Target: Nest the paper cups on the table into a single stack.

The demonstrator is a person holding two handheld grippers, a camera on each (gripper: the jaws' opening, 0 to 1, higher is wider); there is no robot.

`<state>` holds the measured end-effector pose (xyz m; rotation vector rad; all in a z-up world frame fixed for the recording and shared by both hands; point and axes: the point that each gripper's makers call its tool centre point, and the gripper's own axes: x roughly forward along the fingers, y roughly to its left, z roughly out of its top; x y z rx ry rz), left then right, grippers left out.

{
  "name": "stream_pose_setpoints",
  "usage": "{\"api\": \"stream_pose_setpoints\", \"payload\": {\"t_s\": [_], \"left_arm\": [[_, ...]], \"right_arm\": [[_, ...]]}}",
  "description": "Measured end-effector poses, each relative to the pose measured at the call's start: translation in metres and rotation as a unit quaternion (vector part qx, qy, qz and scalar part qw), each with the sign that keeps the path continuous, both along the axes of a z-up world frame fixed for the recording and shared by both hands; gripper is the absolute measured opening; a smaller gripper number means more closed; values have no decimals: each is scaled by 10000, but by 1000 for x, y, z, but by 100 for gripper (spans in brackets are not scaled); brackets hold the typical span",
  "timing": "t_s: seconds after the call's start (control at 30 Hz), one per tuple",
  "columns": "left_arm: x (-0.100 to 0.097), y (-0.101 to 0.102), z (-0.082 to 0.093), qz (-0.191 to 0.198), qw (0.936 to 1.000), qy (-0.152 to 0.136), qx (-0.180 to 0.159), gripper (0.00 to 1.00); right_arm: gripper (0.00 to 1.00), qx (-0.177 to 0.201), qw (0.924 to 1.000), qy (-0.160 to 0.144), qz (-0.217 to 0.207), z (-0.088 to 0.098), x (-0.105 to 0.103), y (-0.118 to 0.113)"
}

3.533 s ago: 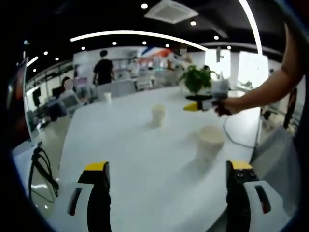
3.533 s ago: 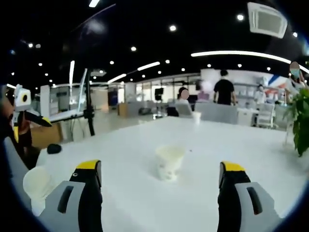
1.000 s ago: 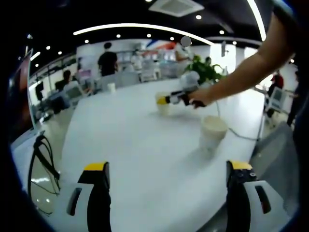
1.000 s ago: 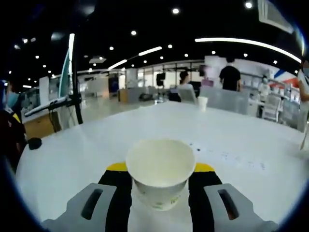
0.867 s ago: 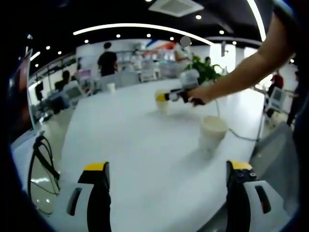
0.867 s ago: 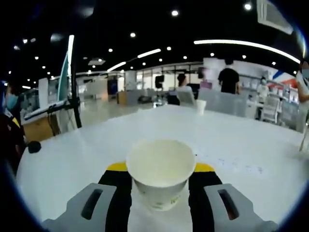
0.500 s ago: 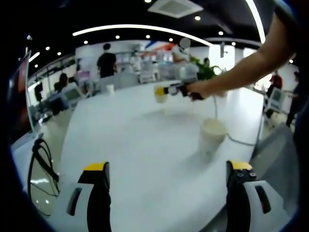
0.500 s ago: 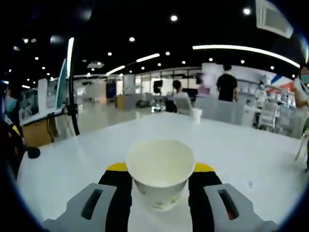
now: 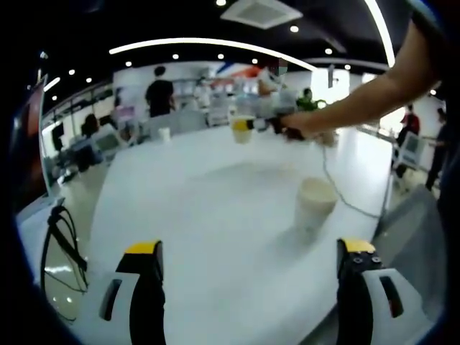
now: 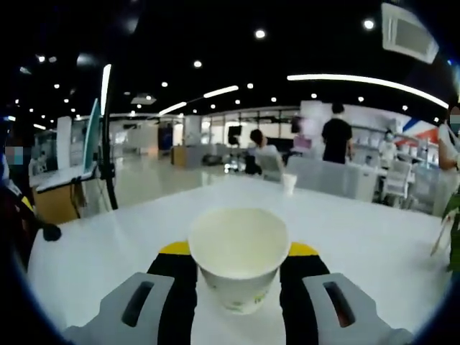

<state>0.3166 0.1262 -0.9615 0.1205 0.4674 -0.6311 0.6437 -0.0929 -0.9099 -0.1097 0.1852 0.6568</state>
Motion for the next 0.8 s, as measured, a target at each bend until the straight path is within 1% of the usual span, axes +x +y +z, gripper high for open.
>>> {"api": "stream_pose_setpoints", "payload": {"t_s": [0.07,0.17,0.5,0.6,0.67,0.8], "left_arm": [[1,0,2,17,10000,-30,-21,98],[2,-2,3,9,10000,-42,-40,98],[3,-4,5,-22,10000,-61,-20,98],[3,-3,6,-13,10000,-62,-6,98],[3,-2,5,-14,10000,-45,-22,98],[3,-1,5,0,10000,-43,-26,98]], "right_arm": [[42,15,10000,-23,12,6,0,-2],[42,75,10000,27,51,10,0,-4],[42,31,10000,1,71,19,-6,-9],[42,63,9999,14,91,23,-9,-9],[42,154,9998,83,127,24,-13,-6],[42,107,9998,46,172,28,-22,-5]]}}
